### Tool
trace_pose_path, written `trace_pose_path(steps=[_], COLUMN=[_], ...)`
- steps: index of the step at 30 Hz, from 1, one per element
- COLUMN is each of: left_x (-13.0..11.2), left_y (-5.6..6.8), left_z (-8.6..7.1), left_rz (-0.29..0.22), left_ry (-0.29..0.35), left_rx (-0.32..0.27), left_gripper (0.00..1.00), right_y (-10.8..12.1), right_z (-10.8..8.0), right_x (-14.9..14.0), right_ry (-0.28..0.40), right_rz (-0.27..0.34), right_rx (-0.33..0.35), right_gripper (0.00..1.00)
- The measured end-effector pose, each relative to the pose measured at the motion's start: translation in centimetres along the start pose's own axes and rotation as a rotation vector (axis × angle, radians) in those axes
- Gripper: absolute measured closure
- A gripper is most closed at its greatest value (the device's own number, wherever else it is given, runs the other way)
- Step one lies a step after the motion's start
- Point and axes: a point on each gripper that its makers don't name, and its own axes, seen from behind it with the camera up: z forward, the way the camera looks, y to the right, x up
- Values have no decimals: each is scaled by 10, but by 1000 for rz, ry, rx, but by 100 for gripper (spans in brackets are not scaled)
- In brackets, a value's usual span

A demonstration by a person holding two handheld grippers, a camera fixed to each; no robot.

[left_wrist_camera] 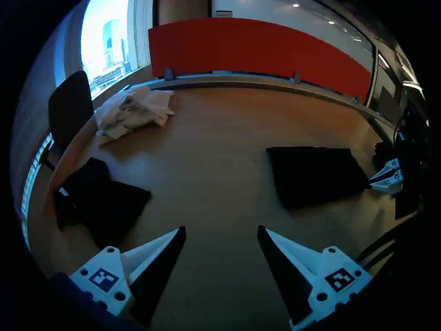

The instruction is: Fold towel

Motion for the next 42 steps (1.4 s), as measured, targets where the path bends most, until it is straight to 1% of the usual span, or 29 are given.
trace_pose_path(steps=[6, 12, 16, 20, 26, 32, 36, 42], left_x=[0, 1, 2, 4, 6, 6, 6, 7], left_y=[-3, -4, -6, -9, -11, -13, -14, -16], left_z=[-1, -2, -4, -6, -8, -11, -12, -13], left_rz=[-3, -10, -16, -24, -35, -43, -48, -56], left_ry=[1, 4, 7, 12, 18, 23, 26, 31], left_rx=[3, 5, 7, 11, 12, 14, 14, 13], left_gripper=[3, 3, 3, 4, 4, 3, 3, 3], right_y=[-1, 0, -1, -4, -11, -21, -25, -31], right_z=[-1, -8, -14, -19, -22, -23, -23, -22], right_x=[11, 35, 60, 91, 136, 171, 182, 186], right_ry=[17, 53, 89, 129, 182, 224, 231, 222], right_rz=[-15, -35, -68, -108, -160, -195, -213, -231], right_rx=[-9, -15, -21, -22, -17, -5, 1, 11], right_gripper=[94, 94, 94, 94, 94, 94, 94, 94])
